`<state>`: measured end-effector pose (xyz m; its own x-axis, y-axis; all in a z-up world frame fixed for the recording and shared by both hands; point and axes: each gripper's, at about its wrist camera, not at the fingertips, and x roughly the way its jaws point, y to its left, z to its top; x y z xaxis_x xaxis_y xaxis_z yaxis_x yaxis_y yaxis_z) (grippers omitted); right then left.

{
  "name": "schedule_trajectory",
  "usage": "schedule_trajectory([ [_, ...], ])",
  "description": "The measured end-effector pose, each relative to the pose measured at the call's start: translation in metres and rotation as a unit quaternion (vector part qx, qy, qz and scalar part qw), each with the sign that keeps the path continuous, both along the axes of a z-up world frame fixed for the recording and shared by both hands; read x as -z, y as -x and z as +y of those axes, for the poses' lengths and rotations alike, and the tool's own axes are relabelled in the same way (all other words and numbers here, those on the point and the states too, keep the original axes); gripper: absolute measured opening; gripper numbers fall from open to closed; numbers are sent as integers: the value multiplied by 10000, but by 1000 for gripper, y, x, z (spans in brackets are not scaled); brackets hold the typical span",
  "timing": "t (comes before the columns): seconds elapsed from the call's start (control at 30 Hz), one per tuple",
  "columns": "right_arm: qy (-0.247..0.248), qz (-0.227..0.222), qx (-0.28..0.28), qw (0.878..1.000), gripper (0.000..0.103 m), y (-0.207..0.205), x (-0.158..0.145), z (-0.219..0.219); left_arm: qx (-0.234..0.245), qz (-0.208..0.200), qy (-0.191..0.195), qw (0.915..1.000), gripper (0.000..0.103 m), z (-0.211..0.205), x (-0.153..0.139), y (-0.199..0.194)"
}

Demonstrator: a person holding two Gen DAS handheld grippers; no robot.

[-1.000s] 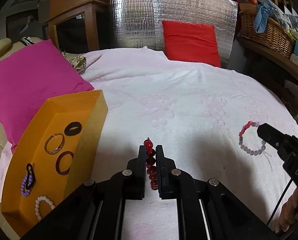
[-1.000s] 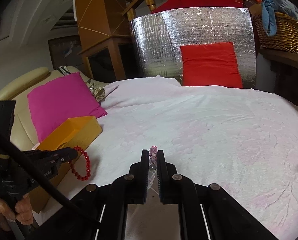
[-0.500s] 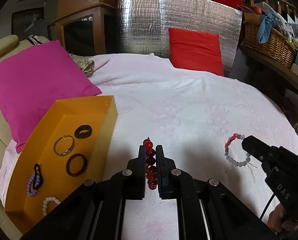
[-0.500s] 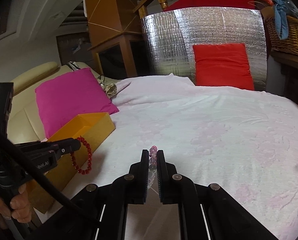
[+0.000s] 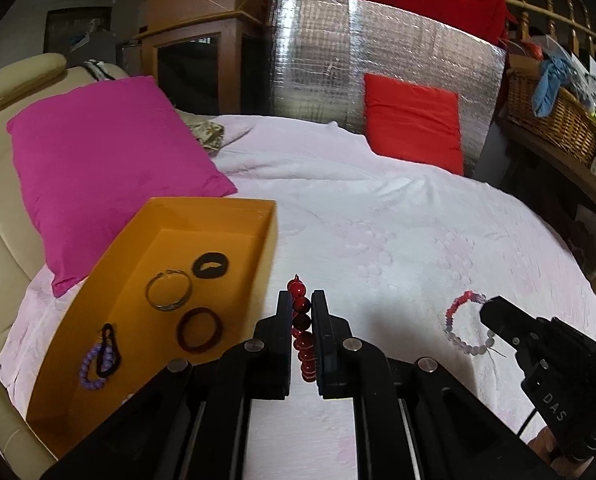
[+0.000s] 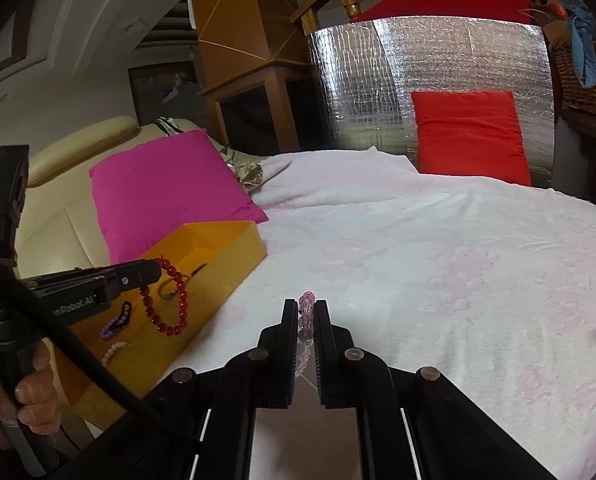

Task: Organize jewelry
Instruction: 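Carry both held bracelets toward the orange box beside the pink pillow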

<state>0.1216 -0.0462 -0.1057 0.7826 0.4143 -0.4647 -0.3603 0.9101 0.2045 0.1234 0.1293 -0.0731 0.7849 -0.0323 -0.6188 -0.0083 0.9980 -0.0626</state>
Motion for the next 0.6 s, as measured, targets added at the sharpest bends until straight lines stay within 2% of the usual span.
schedule_trajectory([
  [0.33, 142, -241, -184, 9994, 9, 16, -17, 40, -356, -168, 231, 9990, 9, 46, -8, 11],
  [0.6, 185, -330, -663, 9971, 9, 21, -31, 98, -880, -147, 317, 9955, 9, 93, -6, 15],
])
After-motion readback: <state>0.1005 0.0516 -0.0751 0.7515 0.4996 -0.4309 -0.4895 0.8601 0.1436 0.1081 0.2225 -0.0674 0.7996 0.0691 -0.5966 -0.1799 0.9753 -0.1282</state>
